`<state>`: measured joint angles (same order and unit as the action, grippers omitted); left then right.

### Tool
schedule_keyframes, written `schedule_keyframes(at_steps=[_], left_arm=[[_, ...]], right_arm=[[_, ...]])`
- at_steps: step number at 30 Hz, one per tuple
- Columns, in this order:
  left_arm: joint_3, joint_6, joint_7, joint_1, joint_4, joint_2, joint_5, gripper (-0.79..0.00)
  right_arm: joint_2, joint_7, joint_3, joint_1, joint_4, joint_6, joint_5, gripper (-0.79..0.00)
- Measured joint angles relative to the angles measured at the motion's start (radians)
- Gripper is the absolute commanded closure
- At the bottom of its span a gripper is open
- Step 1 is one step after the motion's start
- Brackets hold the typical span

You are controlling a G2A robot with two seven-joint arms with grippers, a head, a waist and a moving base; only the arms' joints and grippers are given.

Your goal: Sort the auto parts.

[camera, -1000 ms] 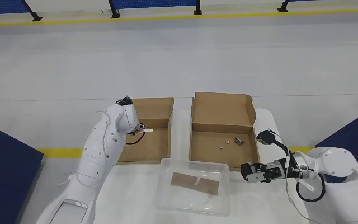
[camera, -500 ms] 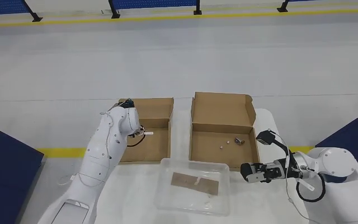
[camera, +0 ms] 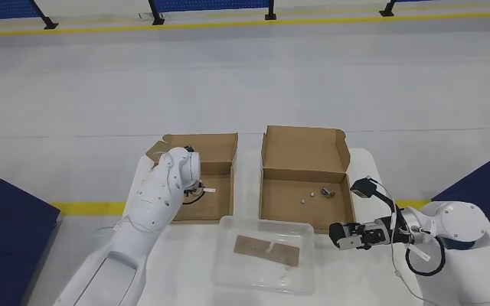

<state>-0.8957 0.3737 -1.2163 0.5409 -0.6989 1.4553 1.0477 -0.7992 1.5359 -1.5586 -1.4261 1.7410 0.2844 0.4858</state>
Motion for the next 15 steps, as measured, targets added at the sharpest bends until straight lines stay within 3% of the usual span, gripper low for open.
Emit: schedule_keyframes(at_steps=[7, 15], left_arm=[[0.048, -0.034, 0.033, -0.038, 0.115, 0.047, -0.04, 0.0], [0.063, -0.073, 0.065, -0.068, 0.22, 0.081, -0.087, 0.0]], right_arm=[[0.0, 0.0, 0.0, 0.0, 0.0, 0.0, 0.0, -0.785], [0.0, 0.0, 0.0, 0.0, 0.0, 0.0, 0.0, -0.785]])
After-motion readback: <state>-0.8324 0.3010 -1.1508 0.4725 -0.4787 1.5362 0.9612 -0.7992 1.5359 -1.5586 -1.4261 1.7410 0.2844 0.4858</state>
